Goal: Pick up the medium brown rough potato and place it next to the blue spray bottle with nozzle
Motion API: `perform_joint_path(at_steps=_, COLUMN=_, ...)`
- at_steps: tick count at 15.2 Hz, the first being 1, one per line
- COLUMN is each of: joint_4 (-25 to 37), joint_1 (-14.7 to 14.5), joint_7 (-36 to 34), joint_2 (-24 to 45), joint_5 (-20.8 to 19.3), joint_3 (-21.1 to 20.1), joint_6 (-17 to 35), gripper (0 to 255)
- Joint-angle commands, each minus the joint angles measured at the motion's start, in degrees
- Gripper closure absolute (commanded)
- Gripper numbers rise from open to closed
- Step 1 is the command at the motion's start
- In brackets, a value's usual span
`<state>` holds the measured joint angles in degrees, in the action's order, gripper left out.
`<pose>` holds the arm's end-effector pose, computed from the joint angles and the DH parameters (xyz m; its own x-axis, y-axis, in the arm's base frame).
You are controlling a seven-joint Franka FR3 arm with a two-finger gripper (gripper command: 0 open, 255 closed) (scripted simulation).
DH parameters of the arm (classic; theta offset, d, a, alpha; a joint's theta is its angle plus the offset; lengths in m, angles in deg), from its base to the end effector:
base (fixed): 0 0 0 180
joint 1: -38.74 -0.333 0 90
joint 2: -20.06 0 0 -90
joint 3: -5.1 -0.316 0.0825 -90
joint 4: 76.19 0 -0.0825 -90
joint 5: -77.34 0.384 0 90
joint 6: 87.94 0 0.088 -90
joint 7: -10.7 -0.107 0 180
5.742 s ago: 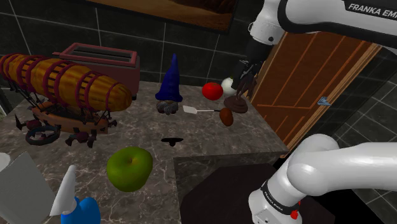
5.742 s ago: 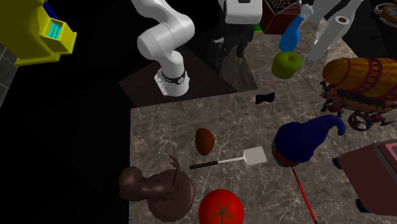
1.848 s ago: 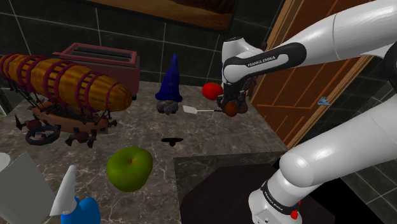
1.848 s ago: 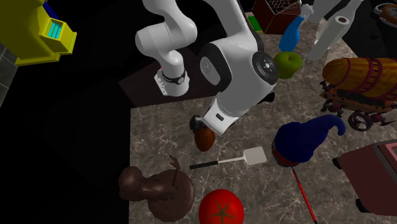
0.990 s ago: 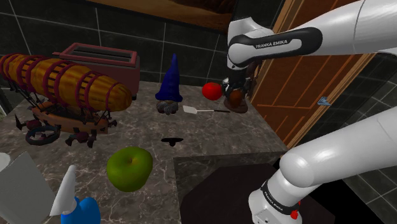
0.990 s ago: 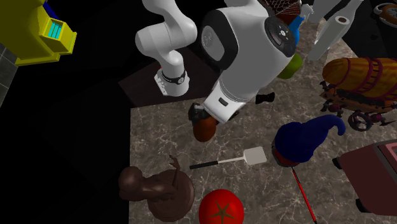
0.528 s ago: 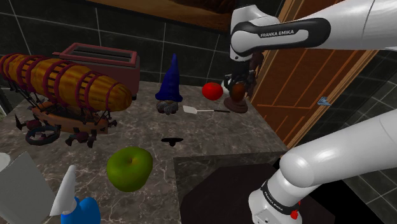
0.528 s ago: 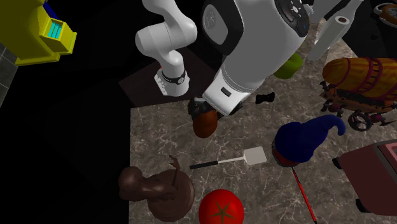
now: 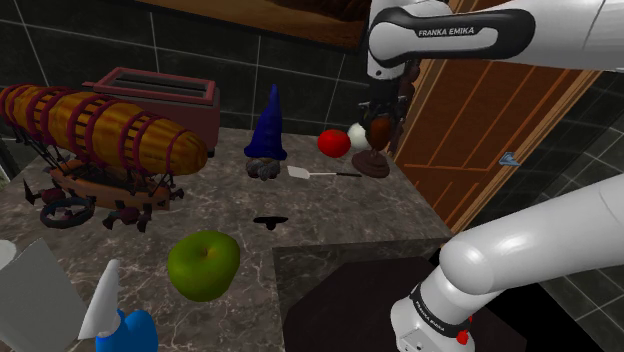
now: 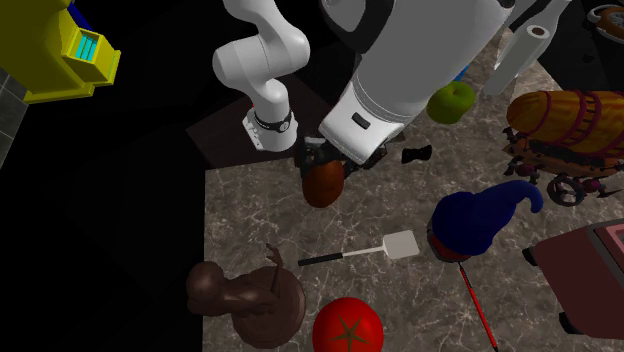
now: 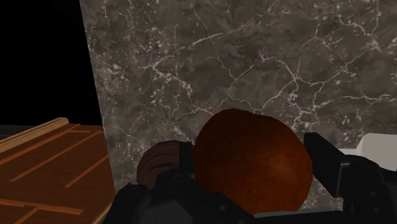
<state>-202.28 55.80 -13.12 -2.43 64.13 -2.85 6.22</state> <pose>0.4104 -0.0830 0.5285 0.8460 -0.5312 -0.0451 -0.4918 -0.8104 0.3185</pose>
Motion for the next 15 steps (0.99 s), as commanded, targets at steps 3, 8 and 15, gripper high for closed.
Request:
perform_joint_path(at_steps=3, joint_4=3.1, joint_1=0.1, joint_7=0.7, joint_2=0.0, joint_5=0.0, joint_3=0.0, joint_6=-3.0, gripper=255)
perform_joint_path(at_steps=8, joint_4=7.1, joint_1=0.1, joint_7=1.6, joint_2=0.3, joint_5=0.0, joint_3=-0.1, joint_6=-6.7, gripper=255)
perform_joint_path(at_steps=15, joint_4=13.3, joint_1=0.3, joint_7=2.8, joint_2=1.2, joint_5=-0.1, joint_3=-0.2, joint_6=-11.8, gripper=255)
